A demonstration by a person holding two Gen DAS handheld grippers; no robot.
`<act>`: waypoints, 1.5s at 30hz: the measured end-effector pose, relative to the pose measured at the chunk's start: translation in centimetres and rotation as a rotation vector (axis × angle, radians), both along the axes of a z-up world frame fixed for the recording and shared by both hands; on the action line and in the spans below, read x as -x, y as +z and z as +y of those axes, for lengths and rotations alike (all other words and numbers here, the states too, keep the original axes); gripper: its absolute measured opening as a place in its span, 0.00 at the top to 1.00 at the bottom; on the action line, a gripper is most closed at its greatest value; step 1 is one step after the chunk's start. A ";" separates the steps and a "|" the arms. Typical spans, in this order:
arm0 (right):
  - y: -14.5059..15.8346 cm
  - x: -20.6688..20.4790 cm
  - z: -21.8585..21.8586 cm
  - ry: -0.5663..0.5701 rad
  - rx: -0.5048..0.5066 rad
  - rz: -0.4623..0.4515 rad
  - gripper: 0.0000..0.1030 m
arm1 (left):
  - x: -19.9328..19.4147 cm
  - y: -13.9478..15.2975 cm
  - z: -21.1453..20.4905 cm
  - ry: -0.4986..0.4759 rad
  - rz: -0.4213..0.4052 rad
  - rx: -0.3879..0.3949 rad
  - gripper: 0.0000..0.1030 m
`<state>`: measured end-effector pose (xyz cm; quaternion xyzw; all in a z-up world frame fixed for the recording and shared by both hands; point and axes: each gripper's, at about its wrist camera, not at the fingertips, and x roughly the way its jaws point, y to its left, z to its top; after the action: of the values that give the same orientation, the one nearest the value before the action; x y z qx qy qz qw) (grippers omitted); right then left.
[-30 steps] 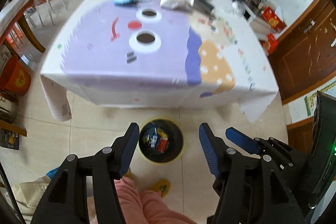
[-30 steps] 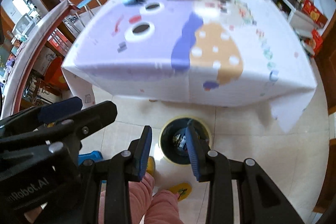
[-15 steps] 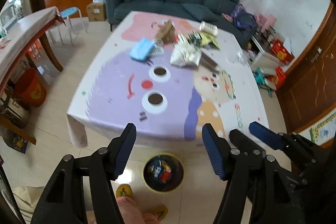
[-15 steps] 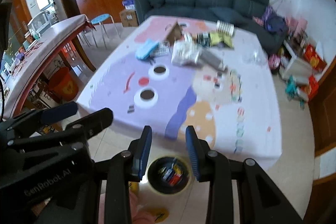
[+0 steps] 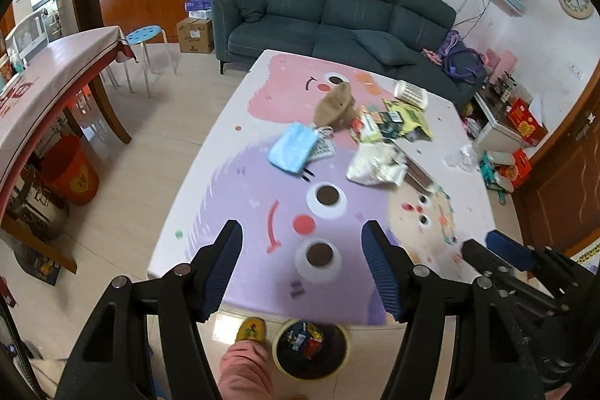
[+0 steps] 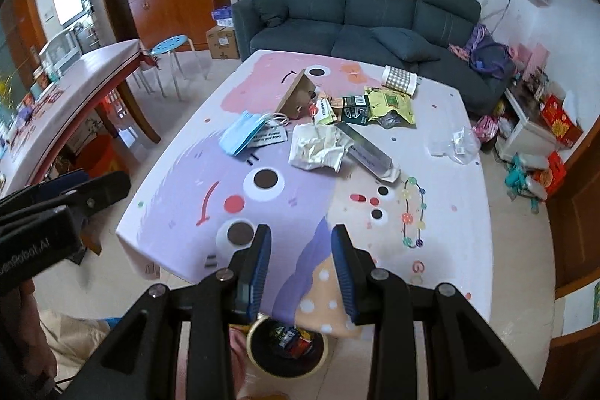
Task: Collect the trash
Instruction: 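Grasp the blue face mask with the left tool while the right tool grasps the crumpled tissue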
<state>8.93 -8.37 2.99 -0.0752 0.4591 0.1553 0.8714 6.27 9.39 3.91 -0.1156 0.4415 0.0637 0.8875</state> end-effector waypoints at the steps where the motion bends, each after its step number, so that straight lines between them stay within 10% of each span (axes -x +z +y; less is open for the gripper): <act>1: -0.2 -0.9 0.0 -0.012 -0.013 0.013 0.67 | -1.4 -0.4 0.8 -0.001 0.012 0.000 0.37; 25: -12.5 -18.7 3.1 -0.520 -0.280 0.338 0.23 | -23.3 -13.6 6.2 -0.211 0.271 0.048 0.37; 34: -14.8 -22.1 4.1 -0.651 -0.190 0.409 0.23 | -25.4 -15.9 6.8 -0.237 0.317 0.080 0.37; 45: -14.9 -23.0 5.7 -0.469 -0.080 0.392 0.49 | -26.6 -18.3 6.8 -0.263 0.375 0.128 0.37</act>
<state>31.95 -2.63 -11.94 0.0986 0.6170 -0.0208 0.7805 32.83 16.17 -14.44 -0.0992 0.6128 -0.0601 0.7817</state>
